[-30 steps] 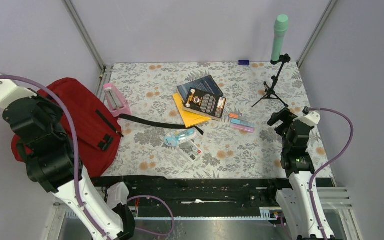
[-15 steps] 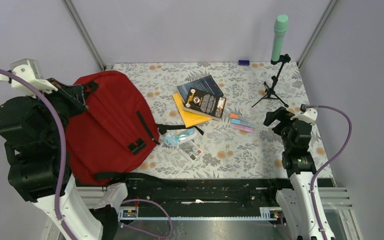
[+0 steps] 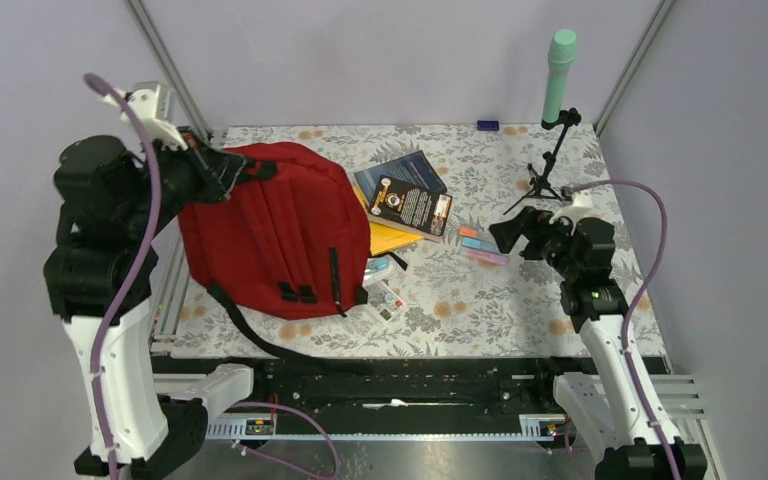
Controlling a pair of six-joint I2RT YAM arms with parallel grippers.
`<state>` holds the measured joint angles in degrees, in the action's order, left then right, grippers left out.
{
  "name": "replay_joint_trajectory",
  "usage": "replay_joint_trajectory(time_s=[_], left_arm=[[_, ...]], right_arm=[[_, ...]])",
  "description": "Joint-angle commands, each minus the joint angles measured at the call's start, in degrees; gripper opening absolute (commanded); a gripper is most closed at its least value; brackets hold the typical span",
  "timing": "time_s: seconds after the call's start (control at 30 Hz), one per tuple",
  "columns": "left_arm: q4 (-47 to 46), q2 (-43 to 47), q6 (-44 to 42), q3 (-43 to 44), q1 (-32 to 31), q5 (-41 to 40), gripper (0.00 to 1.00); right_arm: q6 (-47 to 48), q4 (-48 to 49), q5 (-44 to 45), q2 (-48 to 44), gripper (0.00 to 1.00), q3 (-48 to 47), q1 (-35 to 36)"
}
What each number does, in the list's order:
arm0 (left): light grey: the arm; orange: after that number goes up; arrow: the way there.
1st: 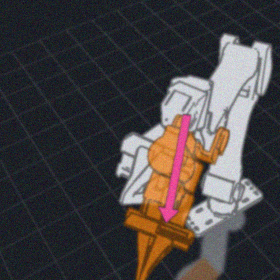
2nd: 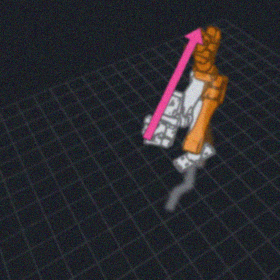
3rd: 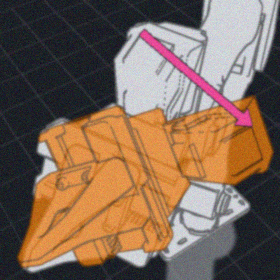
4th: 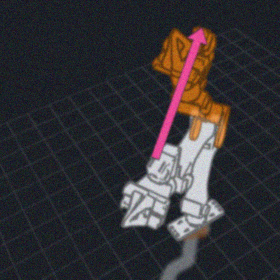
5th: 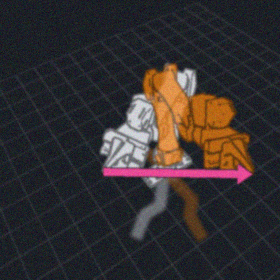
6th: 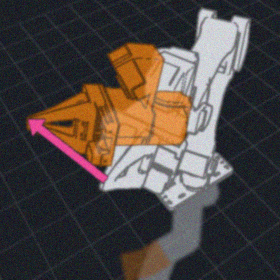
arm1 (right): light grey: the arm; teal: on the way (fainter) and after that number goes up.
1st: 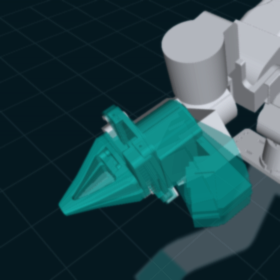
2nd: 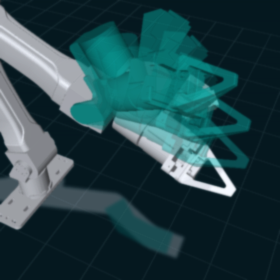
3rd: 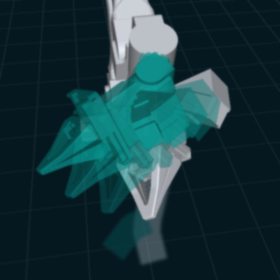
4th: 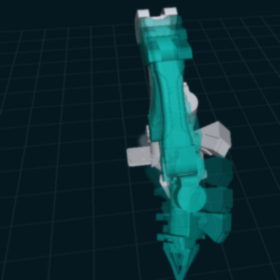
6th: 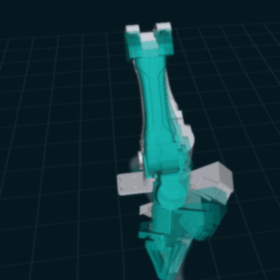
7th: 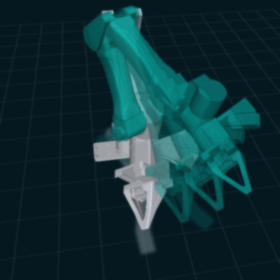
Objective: Pack the student bag
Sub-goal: Place the student bag at the center of the board.
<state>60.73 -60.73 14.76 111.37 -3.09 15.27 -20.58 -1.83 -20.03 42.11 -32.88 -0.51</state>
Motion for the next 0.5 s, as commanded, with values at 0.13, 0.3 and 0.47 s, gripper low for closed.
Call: replay_joint_trajectory(time_s=[0.13, 0.3, 0.47], left_arm=[[-19.39, -4.39, -0.81, -2.79, -7.42, 11.21, 0.0], [-24.69, -3.84, -0.87, -6.47, -8.77, 14.18, 0.0], [-31.72, -1.33, 1.29, -13.74, -8.77, 19.76, 0.0]], right_arm=[[-0.46, 13.56, -13.83, 4.72, 1.0, -4.41, 13.33], [-1.73, 23.38, -12.47, 7.59, 1.0, -5.2, 22.86], [-0.73, 31.76, -8.68, 11.49, 1.0, -5.29, 29.98]])
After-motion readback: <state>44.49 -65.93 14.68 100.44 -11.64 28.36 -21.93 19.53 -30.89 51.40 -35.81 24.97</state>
